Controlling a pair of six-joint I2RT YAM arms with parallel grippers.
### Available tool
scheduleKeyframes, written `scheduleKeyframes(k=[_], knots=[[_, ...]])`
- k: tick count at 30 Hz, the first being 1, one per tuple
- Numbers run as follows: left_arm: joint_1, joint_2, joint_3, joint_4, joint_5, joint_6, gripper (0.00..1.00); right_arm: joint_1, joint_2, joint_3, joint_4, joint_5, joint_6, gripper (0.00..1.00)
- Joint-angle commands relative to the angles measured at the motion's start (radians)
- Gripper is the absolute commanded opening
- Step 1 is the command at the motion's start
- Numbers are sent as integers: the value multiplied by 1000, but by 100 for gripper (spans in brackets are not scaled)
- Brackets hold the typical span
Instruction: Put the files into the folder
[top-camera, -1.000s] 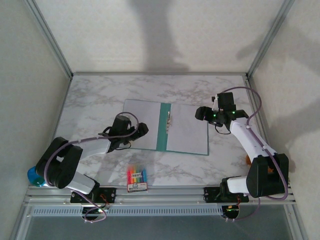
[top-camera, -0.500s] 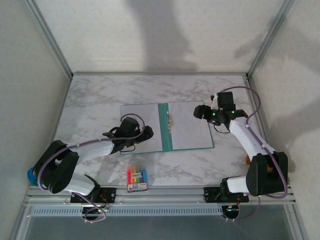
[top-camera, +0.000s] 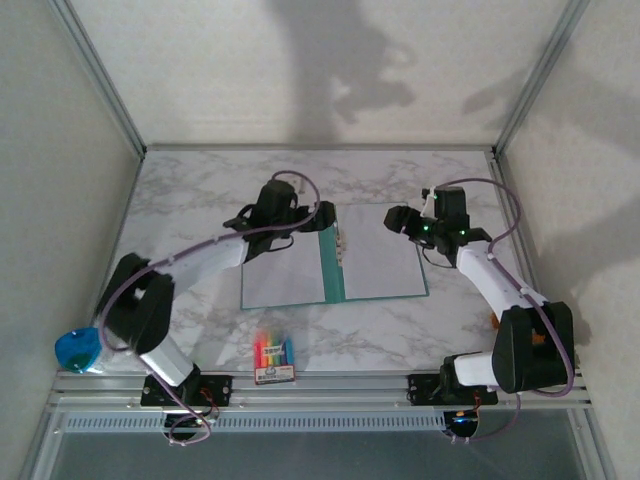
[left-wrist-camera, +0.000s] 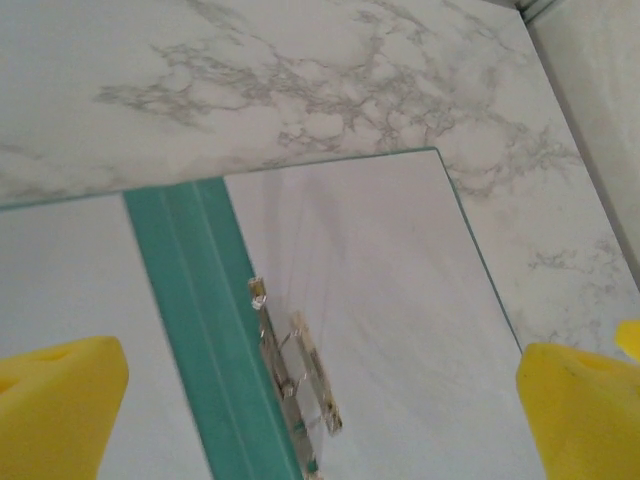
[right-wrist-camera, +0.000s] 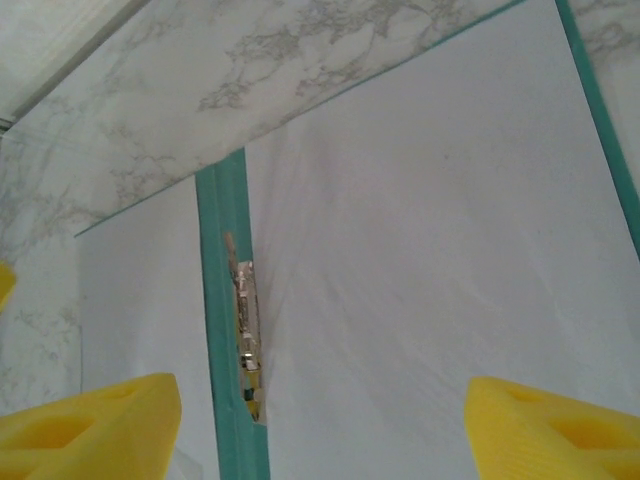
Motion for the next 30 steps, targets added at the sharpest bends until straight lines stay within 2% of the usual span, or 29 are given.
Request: scheduleKeyframes(k=[1,4,8,12,30], knots=[[24,112,99,-45,121,54,98,4,-22,-54,135,-14,45,75],[32,197,175,-61,172,72,95,16,-11,-82,178,-38,60,74],[43,277,240,-57,230,69,90,51,7,-91,192,-6,38,74],[46,350,303,-77,248,72,85,62,41,-82,192,-8,40,74],[52,455,368,-88,316,95,84,77,30,-87,207,-14,14,75]])
